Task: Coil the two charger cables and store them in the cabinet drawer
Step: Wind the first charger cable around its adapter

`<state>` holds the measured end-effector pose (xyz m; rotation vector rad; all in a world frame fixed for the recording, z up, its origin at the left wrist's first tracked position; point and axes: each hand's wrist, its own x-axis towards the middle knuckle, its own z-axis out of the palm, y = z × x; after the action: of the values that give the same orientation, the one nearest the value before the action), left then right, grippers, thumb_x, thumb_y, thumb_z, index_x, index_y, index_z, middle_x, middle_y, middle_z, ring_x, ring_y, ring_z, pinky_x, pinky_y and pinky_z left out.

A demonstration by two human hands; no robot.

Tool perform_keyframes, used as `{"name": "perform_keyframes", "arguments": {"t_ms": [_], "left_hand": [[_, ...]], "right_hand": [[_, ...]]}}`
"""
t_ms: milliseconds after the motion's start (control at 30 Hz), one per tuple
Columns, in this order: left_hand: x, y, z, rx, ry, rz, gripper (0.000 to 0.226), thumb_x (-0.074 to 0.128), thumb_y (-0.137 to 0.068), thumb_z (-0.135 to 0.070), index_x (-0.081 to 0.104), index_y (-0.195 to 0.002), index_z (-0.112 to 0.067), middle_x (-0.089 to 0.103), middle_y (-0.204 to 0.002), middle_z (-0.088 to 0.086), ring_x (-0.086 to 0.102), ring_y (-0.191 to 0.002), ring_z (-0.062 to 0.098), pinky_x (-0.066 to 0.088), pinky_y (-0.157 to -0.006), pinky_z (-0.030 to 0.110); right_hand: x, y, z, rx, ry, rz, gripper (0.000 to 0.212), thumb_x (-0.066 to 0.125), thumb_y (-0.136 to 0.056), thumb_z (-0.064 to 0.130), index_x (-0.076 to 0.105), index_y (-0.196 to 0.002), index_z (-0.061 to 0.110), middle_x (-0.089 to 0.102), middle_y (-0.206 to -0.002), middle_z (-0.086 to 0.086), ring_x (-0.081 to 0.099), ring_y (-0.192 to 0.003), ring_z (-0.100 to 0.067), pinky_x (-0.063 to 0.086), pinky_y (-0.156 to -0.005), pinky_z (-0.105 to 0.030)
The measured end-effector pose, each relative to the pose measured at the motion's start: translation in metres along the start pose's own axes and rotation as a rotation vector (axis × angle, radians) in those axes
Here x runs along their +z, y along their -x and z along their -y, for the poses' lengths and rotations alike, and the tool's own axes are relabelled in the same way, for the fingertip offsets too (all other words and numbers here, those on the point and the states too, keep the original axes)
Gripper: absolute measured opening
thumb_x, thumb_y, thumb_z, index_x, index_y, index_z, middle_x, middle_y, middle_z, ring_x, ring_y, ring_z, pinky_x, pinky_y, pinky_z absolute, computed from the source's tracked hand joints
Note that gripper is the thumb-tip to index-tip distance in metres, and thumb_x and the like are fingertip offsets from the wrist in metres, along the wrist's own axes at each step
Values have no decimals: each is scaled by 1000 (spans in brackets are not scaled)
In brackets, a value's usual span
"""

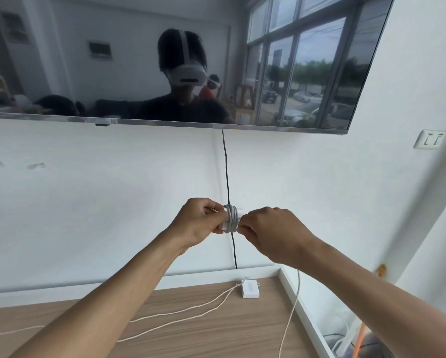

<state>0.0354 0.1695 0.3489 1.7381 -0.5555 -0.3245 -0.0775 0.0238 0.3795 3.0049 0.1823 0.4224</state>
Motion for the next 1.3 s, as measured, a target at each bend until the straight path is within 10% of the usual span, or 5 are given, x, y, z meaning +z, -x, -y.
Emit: {"name": "perform_keyframes", "arguments": {"t_ms": [367, 600, 733, 1033, 1300], "left_hand": [[0, 2, -9, 80, -116, 128, 26, 74, -79, -26, 66, -93, -6, 73, -91, 16, 74, -82, 29, 57, -87, 46], [-8, 2, -6, 84, -145, 280, 18, 68, -81, -16, 67, -95, -5, 69, -92, 16, 72, -81, 27, 58, -87, 42], [-11, 7, -5, 55, 133, 379, 33, 64, -78, -16, 63, -103, 6, 69, -94, 18, 69, -81, 26, 56, -74, 31], [-14, 8, -9, 40, 486, 383, 31, 59, -82, -10, 61, -106, 10, 68, -84, 13, 66, -73, 21, 57, -70, 31], [-14, 7, -8, 1, 492, 140, 20, 49, -95, -2, 64, -96, 11, 71, -85, 13, 68, -79, 23, 59, -71, 28]], "right_hand": [[-19, -6, -12, -28, -43, -67, 15, 53, -93, 34, 64, -98, 25, 64, -96, 9, 61, -83, -19, 49, -72, -32], [-20, -10, -24, 79, -512, 11, 4, 68, -85, 25, 72, -82, 25, 67, -75, 13, 54, -58, -18, 46, -56, -30], [-17, -14, -33, 146, -759, -10, 10, 67, -88, 21, 73, -80, 23, 61, -58, 24, 42, -44, -4, 33, -46, -12], [19, -21, -32, 179, -1244, -104, 29, 51, -90, -3, 69, -76, 16, 51, -54, 10, 36, -47, -11, 32, -46, -17], [50, -9, -3, 195, -722, -298, 34, 55, -96, 23, 61, -66, 8, 56, -51, 9, 41, -44, -9, 29, -46, -14]]}}
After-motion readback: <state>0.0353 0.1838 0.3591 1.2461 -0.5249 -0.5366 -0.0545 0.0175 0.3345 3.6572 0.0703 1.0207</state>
